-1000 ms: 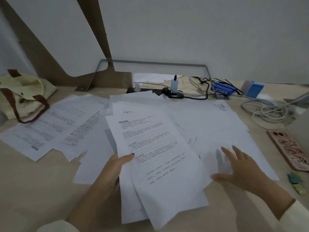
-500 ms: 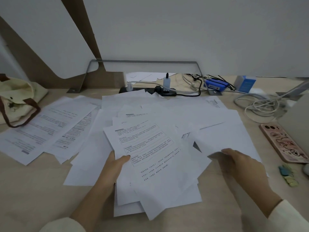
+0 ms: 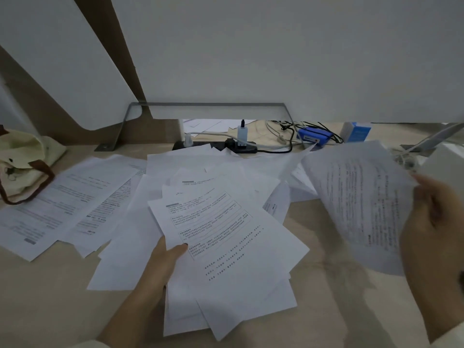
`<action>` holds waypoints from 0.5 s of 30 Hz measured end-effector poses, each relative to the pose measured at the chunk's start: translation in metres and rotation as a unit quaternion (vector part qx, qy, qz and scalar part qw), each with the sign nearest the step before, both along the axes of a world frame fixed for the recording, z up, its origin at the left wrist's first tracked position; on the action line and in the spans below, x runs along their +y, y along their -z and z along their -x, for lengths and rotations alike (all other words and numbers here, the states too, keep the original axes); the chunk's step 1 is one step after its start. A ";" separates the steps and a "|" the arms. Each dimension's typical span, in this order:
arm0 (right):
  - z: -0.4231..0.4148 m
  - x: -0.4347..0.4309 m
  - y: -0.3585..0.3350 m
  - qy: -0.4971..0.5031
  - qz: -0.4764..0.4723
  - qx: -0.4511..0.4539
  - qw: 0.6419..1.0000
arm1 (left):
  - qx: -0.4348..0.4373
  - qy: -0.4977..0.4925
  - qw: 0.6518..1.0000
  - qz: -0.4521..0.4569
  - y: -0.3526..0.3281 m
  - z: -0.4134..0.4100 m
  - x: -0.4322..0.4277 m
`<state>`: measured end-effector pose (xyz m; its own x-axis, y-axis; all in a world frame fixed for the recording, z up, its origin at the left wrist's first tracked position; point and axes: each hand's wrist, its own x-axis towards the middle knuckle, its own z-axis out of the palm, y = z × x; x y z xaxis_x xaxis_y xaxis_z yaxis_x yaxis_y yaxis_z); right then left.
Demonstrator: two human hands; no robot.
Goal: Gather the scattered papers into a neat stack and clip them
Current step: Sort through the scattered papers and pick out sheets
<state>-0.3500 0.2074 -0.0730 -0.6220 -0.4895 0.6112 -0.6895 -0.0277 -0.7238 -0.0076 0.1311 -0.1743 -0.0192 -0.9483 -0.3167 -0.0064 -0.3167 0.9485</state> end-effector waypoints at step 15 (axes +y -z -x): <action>-0.036 -0.010 0.018 -0.227 0.021 -0.571 0.788 | 0.072 -0.006 0.997 -0.021 -0.004 -0.001 0.008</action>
<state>-0.3140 0.1969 -0.0911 -0.5450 -0.8143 -0.1996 0.4998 -0.1243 -0.8572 -0.0063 0.1394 -0.1702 -0.0554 -0.9347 -0.3511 0.1335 -0.3554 0.9251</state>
